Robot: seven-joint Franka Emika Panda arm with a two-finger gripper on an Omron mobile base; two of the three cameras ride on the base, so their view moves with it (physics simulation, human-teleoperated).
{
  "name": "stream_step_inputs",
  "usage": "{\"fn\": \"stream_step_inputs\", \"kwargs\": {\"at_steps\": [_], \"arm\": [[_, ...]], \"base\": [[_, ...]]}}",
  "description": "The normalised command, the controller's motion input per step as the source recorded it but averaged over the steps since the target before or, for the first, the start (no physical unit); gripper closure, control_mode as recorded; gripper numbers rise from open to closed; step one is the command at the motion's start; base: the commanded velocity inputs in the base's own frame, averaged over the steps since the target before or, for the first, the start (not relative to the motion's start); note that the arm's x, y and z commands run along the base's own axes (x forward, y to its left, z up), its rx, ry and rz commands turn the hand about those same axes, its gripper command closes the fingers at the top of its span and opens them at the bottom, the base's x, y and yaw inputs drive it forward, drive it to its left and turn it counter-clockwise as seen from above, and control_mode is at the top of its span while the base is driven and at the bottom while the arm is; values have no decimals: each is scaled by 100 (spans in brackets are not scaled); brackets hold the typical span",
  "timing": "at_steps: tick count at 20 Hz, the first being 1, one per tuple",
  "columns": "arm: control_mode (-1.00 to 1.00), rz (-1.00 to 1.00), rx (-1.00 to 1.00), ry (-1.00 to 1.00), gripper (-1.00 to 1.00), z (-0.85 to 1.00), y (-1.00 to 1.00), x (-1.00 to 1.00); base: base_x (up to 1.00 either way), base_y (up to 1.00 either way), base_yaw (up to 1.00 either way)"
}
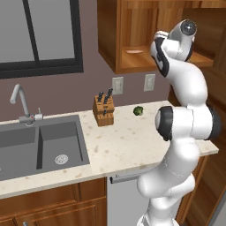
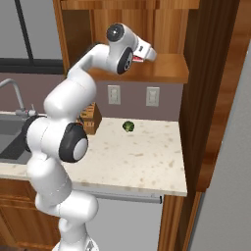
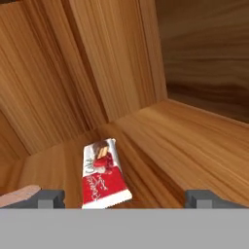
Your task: Pick the jam and bar from the counter and place them in the cabinets closest to them.
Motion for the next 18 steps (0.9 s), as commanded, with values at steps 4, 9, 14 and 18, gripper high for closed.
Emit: {"fn": "stream_step_inputs", "kwargs": {"at_steps": [4,9,14,18], "arm": [[-100,2,0,0,-100,0,7,-99],[-100,5,-2,0,-100,0,21,-100],[-100,5,-4,0,-100,0,33,-100],[-100,5,-5,0,-100,1,32,-100]], "base": [[0,0,0],[0,0,0],[0,0,0],[0,0,0]]}}
